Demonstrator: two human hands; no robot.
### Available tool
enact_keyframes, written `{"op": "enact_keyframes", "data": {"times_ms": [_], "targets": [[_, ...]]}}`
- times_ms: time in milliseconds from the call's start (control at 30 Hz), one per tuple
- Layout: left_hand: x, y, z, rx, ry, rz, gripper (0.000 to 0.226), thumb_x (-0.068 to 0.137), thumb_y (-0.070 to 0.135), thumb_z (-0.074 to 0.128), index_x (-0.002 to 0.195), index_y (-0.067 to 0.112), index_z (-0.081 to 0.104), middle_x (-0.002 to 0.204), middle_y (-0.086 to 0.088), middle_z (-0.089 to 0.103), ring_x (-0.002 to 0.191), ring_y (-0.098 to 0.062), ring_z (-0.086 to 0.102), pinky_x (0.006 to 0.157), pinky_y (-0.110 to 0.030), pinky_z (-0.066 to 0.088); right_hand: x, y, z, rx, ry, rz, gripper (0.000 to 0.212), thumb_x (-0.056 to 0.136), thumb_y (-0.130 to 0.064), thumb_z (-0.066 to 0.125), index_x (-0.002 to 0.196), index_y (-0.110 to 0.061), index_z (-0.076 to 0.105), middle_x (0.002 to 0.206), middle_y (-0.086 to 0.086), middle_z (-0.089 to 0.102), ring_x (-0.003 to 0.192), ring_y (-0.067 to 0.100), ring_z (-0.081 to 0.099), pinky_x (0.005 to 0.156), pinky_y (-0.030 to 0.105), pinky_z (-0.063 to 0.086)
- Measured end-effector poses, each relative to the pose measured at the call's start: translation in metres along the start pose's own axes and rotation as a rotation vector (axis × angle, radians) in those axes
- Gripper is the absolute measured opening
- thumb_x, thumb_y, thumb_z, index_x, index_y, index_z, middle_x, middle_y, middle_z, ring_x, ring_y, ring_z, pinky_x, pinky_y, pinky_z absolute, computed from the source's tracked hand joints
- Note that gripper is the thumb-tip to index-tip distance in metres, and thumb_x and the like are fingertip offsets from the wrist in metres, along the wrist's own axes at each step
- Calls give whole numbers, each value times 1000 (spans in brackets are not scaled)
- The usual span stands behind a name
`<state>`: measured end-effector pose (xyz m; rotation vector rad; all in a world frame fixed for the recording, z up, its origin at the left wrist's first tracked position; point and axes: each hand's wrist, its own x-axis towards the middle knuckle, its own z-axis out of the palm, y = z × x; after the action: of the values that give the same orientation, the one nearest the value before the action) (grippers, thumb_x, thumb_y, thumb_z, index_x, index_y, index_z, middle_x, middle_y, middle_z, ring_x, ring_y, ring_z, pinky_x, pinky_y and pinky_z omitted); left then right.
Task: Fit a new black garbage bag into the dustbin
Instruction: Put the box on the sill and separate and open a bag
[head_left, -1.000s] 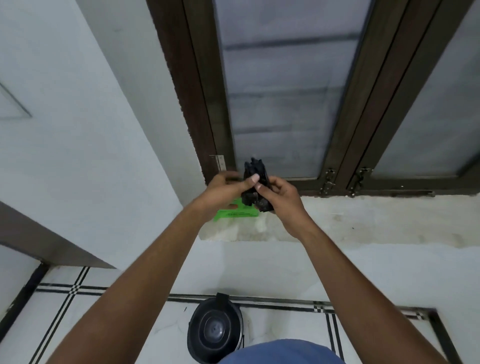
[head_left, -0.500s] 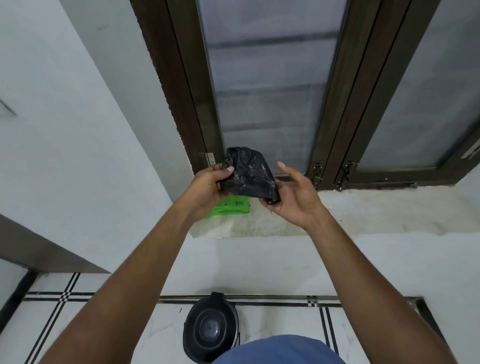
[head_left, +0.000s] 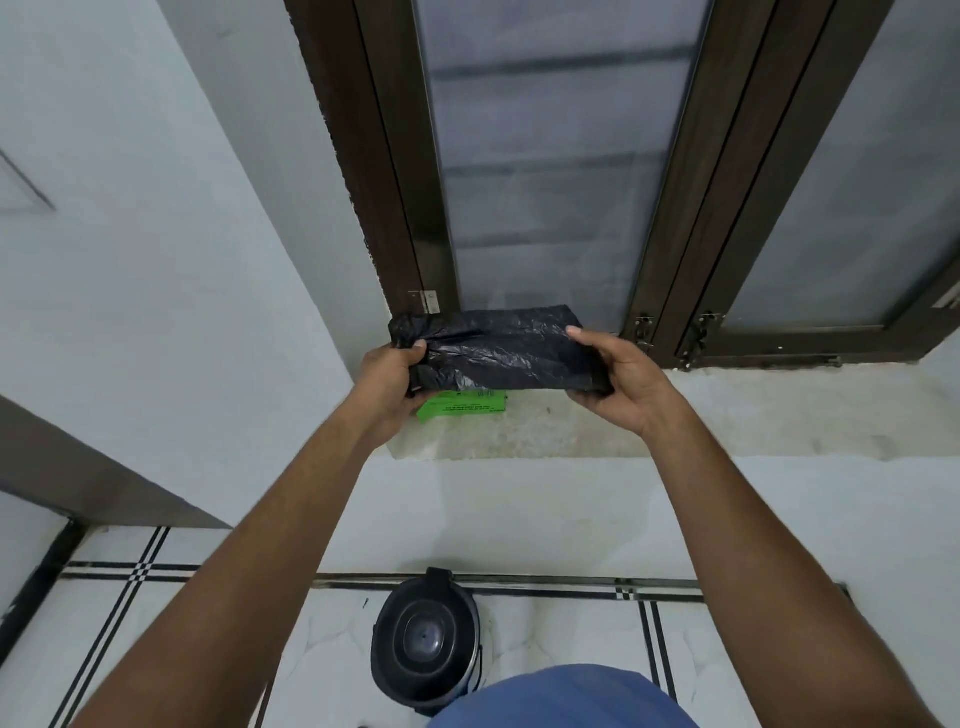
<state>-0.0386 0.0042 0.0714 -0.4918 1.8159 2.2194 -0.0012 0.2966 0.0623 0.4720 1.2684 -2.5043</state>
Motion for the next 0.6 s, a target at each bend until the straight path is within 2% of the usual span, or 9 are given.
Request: {"op": "enact_keyframes", "data": {"times_ms": [67, 133, 200, 267, 333, 367, 467, 533, 600], "targets": [[4, -4, -3, 33, 11, 8, 19, 109, 15, 64, 126, 11, 71, 119, -8, 79, 104, -23, 75, 83, -40, 65, 4, -2, -10, 11, 46, -25, 29, 98, -17, 80, 125, -10, 72, 127, 13, 78, 118, 29, 75, 104, 41, 63], [7, -6, -5, 49, 20, 19, 16, 108, 16, 65, 123, 13, 72, 116, -8, 79, 102, -23, 75, 88, -42, 65, 7, -3, -21, 27, 89, -24, 27, 97, -14, 77, 123, -9, 72, 129, 14, 75, 123, 32, 71, 116, 47, 53], [9, -7, -4, 68, 36, 12, 11, 108, 17, 66, 118, 15, 71, 107, -6, 78, 91, -20, 74, 79, -39, 64, 10, -2, -31, 31, 104, -7, 23, 98, -9, 73, 121, -8, 72, 135, 17, 74, 126, 35, 71, 118, 50, 53], [7, -9, 1, 127, 58, 4, 12, 108, 20, 66, 119, 15, 68, 101, -6, 77, 71, -16, 75, 61, -32, 60, 10, -1, -33, -70, 135, -9, 17, 100, -9, 73, 116, -8, 73, 136, 18, 74, 121, 33, 73, 111, 49, 60], [8, -14, 7, 202, 55, 20, 24, 108, 20, 66, 131, 15, 62, 107, -9, 80, 60, -15, 76, 49, -27, 57, 12, 4, -30, -267, 211, -57, 20, 101, -14, 76, 120, -9, 74, 133, 17, 77, 112, 28, 75, 96, 45, 66], [8, -17, 11, 217, 38, 32, 30, 108, 18, 66, 137, 15, 58, 114, -11, 80, 62, -17, 78, 49, -27, 58, 13, 8, -27, -354, 256, -102, 24, 100, -16, 78, 123, -10, 74, 131, 14, 79, 112, 28, 77, 95, 46, 66], [4, -26, 34, 221, -43, 41, 38, 108, 19, 67, 144, 21, 58, 131, -9, 77, 98, -27, 81, 72, -39, 69, 13, 22, -12, -469, 245, -199, 33, 98, -31, 84, 128, -21, 76, 123, 5, 85, 113, 24, 82, 100, 47, 65], [-5, -29, 54, 193, -152, -12, 30, 109, 32, 63, 137, 23, 68, 131, -5, 78, 122, -30, 74, 97, -47, 64, 13, 31, -4, -490, 129, -177, 53, 90, -52, 89, 134, -27, 73, 127, -2, 84, 115, 19, 81, 98, 45, 67], [-10, -34, 69, 151, -336, -97, 49, 108, 52, 47, 133, 21, 76, 127, -6, 81, 125, -30, 71, 107, -49, 54, 15, 40, -1, -555, 69, -174, 60, 87, -57, 90, 137, -31, 70, 130, -7, 81, 118, 13, 80, 97, 38, 66]]}}
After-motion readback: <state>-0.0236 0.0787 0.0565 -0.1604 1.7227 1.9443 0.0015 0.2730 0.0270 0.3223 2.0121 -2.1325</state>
